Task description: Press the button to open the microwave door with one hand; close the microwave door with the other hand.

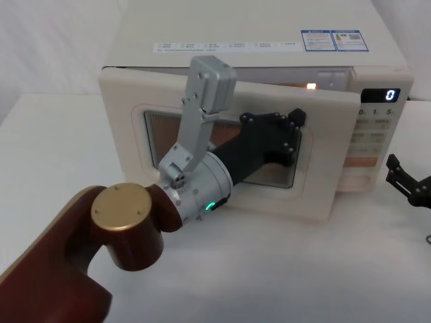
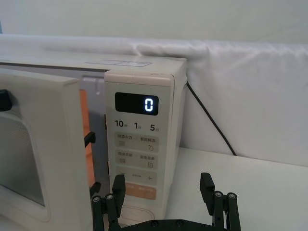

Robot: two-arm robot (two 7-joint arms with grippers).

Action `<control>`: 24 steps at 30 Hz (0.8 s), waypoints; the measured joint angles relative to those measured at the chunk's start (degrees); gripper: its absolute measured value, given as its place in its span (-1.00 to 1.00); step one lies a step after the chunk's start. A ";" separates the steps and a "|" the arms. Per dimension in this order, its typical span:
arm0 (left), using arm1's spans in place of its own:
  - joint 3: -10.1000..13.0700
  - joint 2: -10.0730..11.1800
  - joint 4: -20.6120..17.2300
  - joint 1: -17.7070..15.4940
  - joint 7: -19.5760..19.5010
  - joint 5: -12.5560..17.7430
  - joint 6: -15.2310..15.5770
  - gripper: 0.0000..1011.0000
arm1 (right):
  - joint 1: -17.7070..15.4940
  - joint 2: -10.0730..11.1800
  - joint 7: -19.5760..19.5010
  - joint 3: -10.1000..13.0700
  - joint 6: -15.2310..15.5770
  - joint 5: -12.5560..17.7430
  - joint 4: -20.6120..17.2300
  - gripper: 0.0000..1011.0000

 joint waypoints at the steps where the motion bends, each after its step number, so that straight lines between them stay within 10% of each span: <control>1: -0.04 -0.25 0.03 0.05 0.27 0.28 0.05 -1.00 | 0.00 0.00 0.00 0.00 0.00 0.00 0.00 0.98; 24: -2.73 -5.26 2.82 -0.18 3.60 5.91 1.68 -1.00 | 0.00 0.00 0.00 0.00 0.00 0.00 0.00 0.98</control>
